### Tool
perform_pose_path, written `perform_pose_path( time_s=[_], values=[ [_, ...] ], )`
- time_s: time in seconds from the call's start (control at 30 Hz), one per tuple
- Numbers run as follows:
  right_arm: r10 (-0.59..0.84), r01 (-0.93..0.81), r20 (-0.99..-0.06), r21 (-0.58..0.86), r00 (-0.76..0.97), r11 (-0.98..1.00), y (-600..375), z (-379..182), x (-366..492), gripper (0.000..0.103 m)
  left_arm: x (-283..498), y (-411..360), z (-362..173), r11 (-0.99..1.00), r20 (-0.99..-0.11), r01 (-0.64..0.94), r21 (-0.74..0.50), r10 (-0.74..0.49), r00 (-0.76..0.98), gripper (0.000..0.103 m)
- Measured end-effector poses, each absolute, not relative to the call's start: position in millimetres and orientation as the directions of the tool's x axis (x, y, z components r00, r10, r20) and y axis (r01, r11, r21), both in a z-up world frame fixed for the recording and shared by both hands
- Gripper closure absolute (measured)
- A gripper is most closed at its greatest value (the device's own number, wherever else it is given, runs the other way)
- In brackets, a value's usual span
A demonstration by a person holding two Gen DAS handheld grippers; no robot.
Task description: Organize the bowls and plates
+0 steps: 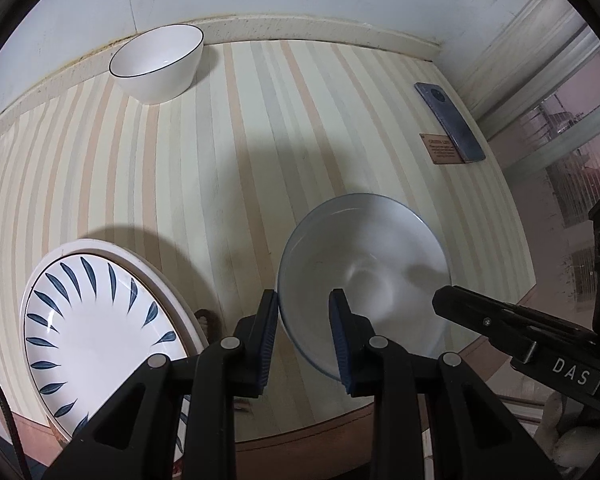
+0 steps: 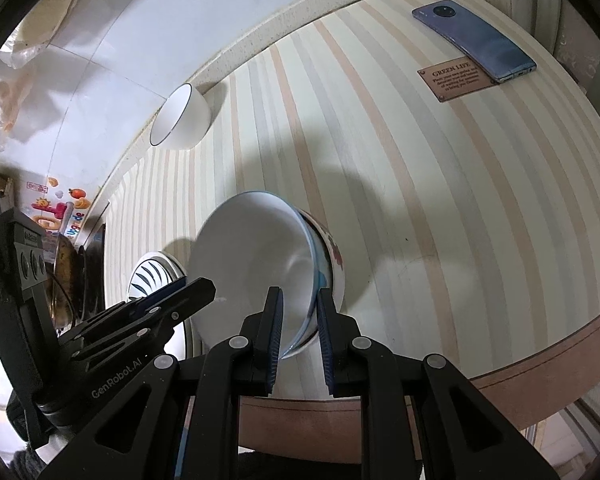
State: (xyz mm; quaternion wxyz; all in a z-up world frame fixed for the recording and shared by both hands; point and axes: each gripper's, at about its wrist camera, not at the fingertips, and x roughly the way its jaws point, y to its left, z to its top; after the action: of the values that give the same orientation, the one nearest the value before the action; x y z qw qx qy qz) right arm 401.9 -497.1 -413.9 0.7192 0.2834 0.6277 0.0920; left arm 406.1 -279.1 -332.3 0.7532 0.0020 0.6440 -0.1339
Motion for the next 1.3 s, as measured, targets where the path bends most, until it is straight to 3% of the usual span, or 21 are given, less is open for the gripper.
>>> perform_pose_path(
  time_s=[0.87, 1.1, 1.17, 1.23, 1.3],
  values=[
    [0.495, 0.234, -0.860, 0.510, 0.125, 0.828, -496.1, -422.6, 412.5, 0.082, 410.3, -283.1, -328.9, 0.966, -0.977, 0.204, -0.158, -0.184, 0.111, 0.079],
    [0.525, 0.242, -0.842, 0.539, 0.122, 0.807, -506.9, -404.0, 418.0, 0.082, 415.4, -265.6, -295.9, 0.966, -0.964, 0.189, -0.175, -0.207, 0.164, 0.078],
    [0.523, 0.232, -0.842, 0.539, 0.133, 0.810, -510.3, -392.7, 426.2, 0.078, 425.1, -254.2, -282.1, 0.972, -0.958, 0.157, -0.176, -0.205, 0.198, 0.073],
    [0.532, 0.219, -0.834, 0.552, 0.146, 0.804, -511.7, -381.6, 440.4, 0.056, 443.0, -240.7, -275.9, 0.974, -0.955, 0.112, -0.196, -0.216, 0.206, 0.069],
    [0.556, 0.205, -0.817, 0.577, 0.152, 0.791, -509.4, -375.1, 460.0, 0.052, 460.2, -228.1, -277.0, 0.974, -0.952, 0.066, -0.215, -0.225, 0.208, 0.069]
  ],
)
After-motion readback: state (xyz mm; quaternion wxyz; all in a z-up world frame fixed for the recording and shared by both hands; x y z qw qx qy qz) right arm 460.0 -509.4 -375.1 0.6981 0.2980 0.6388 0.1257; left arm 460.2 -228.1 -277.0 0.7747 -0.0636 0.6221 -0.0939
